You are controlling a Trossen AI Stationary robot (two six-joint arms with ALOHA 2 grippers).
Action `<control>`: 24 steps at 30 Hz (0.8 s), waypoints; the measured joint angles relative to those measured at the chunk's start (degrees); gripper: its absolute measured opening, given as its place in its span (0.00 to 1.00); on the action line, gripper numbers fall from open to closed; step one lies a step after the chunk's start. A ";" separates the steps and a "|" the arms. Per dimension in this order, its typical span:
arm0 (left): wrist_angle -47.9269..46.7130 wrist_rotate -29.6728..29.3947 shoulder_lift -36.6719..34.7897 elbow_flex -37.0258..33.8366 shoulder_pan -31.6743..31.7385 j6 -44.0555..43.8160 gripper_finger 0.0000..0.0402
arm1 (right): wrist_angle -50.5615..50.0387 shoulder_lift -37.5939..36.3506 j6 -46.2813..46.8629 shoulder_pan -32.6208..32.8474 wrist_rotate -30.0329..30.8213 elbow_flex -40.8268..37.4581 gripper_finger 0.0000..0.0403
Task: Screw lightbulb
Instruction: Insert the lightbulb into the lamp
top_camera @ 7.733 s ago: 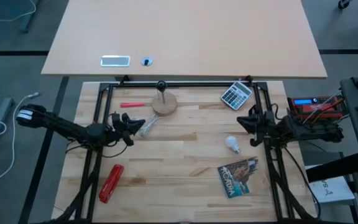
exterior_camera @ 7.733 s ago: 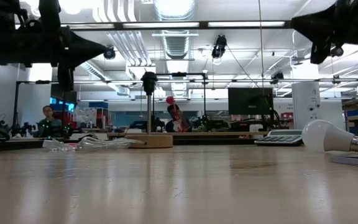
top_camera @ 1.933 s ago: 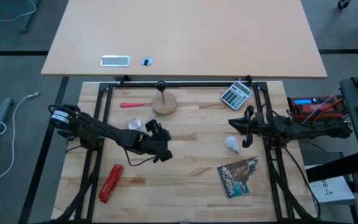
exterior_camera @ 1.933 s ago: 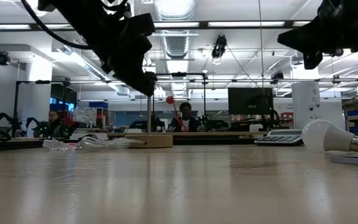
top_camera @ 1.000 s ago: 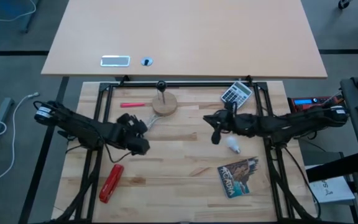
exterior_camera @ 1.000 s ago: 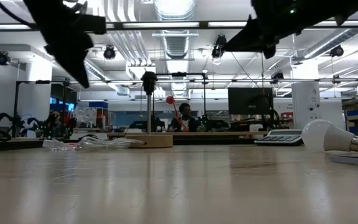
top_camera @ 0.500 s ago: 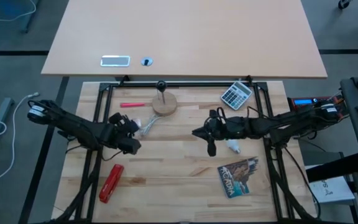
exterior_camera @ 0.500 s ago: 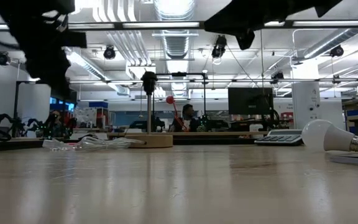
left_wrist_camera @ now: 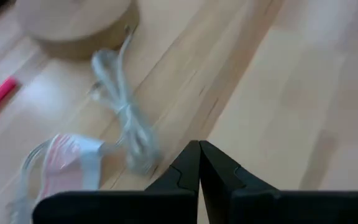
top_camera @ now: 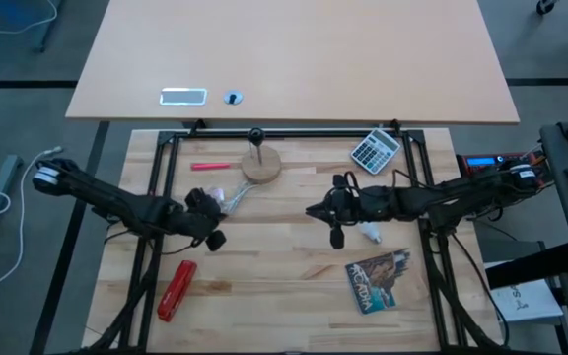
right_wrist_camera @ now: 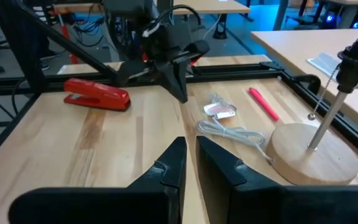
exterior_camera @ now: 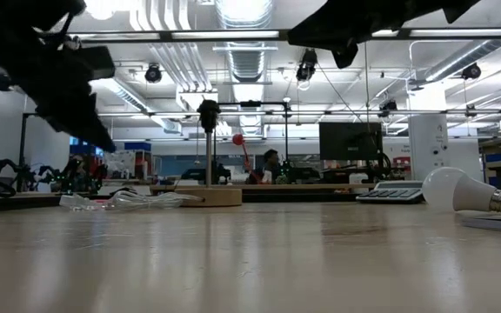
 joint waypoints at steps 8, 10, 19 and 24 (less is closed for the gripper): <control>5.08 -3.23 0.34 3.48 0.02 6.37 0.00 | 0.32 0.45 -0.40 0.00 -0.17 1.18 0.08; 5.86 -5.32 1.12 4.36 0.04 7.48 0.00 | 0.22 0.74 0.23 0.02 -0.17 1.46 0.08; 10.04 -7.68 4.96 6.19 0.07 11.17 0.00 | -7.75 0.36 4.18 -0.13 5.44 4.47 0.14; 10.76 -7.66 6.50 6.20 0.07 11.25 0.00 | -41.35 -1.31 19.48 -0.25 17.09 13.75 0.27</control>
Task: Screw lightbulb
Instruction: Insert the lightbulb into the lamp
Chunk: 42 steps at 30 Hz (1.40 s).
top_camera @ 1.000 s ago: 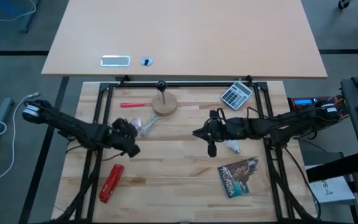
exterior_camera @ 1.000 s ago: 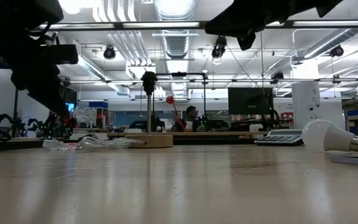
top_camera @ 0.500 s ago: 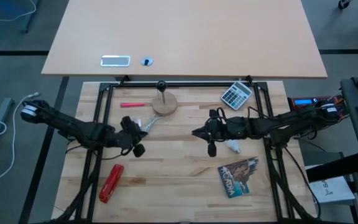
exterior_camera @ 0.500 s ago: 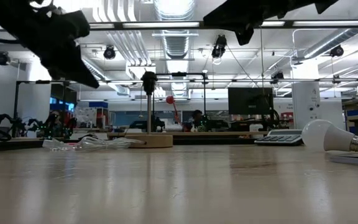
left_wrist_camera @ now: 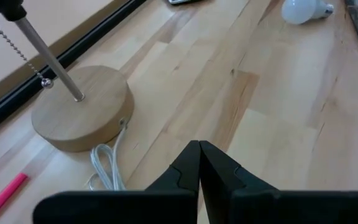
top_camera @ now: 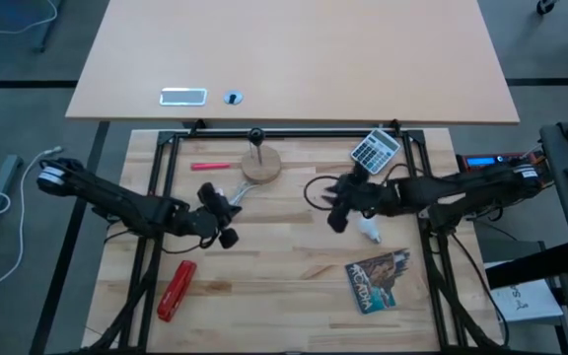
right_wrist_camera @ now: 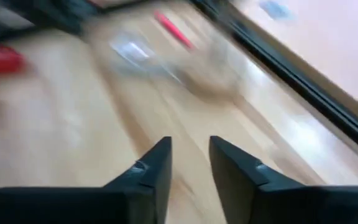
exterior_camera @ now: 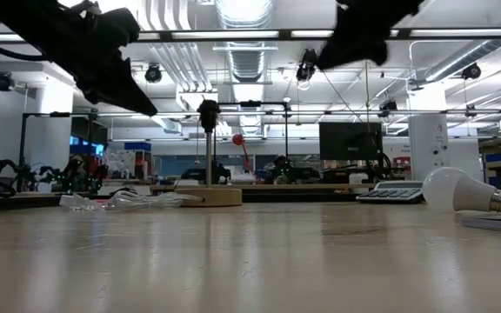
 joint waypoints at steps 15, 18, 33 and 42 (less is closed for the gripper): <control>1.72 0.09 3.63 -0.11 0.00 -0.66 0.00 | -36.86 0.10 23.77 0.01 -13.37 0.84 0.62; 1.70 0.11 3.88 -0.11 0.00 -0.77 0.00 | -36.88 0.10 26.78 0.03 -16.14 -2.78 0.66; 1.71 -0.02 4.76 -0.17 0.00 -0.79 0.00 | -32.29 0.21 31.22 0.80 -22.31 -12.28 0.77; 1.71 -0.02 4.83 -0.17 0.00 -1.23 0.00 | -24.68 0.21 30.93 0.80 -23.95 -15.58 0.77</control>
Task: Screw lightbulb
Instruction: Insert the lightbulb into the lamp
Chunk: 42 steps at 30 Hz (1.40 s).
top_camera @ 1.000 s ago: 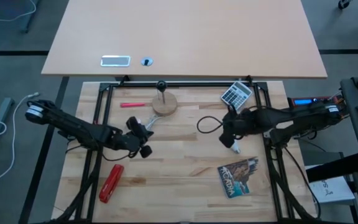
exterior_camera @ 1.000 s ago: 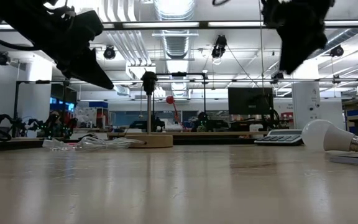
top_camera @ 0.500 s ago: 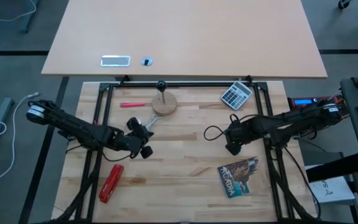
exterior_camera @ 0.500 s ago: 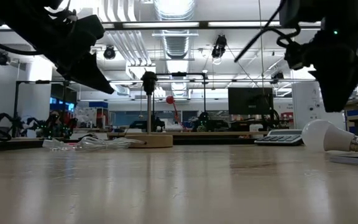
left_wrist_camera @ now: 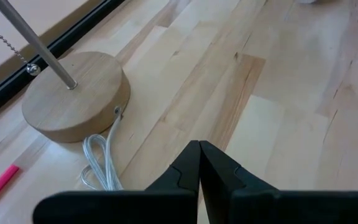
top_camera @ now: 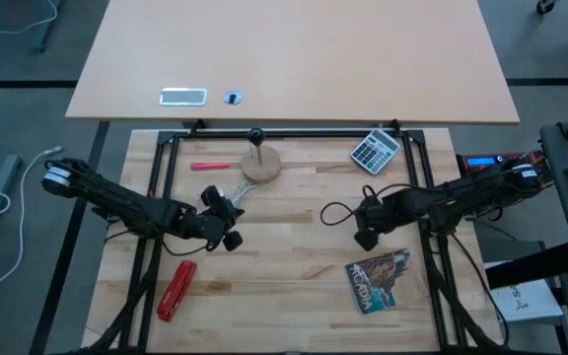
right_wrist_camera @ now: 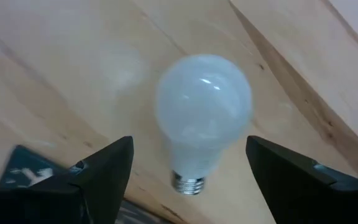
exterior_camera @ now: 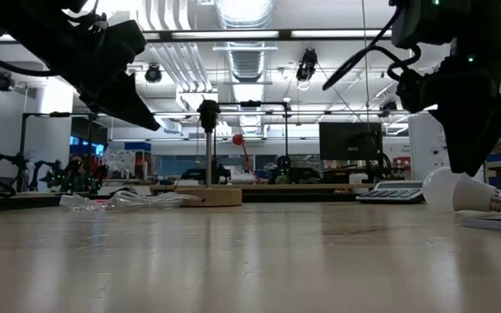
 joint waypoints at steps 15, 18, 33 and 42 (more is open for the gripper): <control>0.01 -0.02 0.02 0.00 0.00 -0.02 0.00 | 9.90 0.62 2.84 -0.02 -0.83 -6.86 0.76; 0.04 -0.07 0.02 0.00 0.00 0.00 0.00 | 10.01 2.00 2.93 -0.02 -0.74 -7.63 0.74; 0.12 -1.83 0.04 0.00 0.11 0.01 0.00 | 11.29 9.30 0.38 0.05 1.30 -5.98 0.45; 1.13 -7.00 -0.97 0.13 0.10 0.39 0.00 | 13.25 3.20 -0.19 -0.15 5.20 -5.64 0.39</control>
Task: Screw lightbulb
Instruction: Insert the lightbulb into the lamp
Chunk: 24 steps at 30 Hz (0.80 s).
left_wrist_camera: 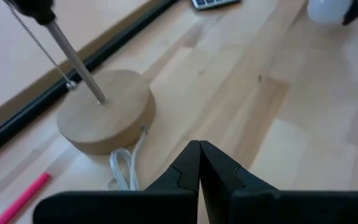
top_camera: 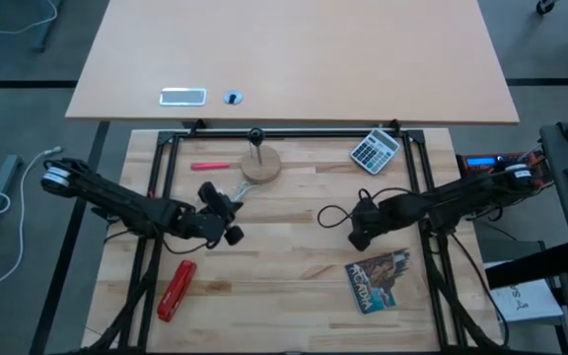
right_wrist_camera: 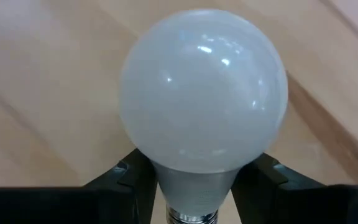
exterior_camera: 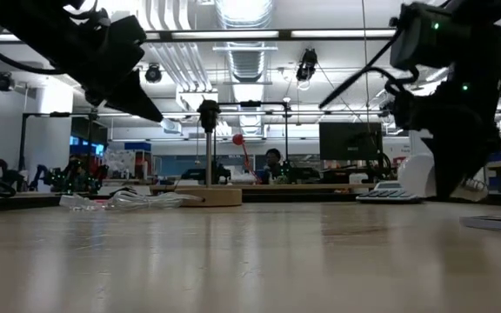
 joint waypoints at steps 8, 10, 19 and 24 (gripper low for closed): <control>2.70 -4.69 -1.42 0.00 0.08 3.37 0.00 | 7.74 -6.32 -3.93 -0.36 5.57 1.47 0.39; 3.25 -6.53 -1.61 0.00 0.29 4.12 0.00 | 12.87 -7.53 -6.48 -0.75 7.32 1.60 0.39; 7.21 -7.97 -1.93 -0.07 5.29 3.70 0.00 | 40.17 -10.13 -23.55 -3.43 12.29 1.71 0.39; 9.87 -4.70 -0.66 -0.07 11.63 5.78 0.04 | 50.60 -10.55 -31.08 -4.95 12.10 1.79 0.39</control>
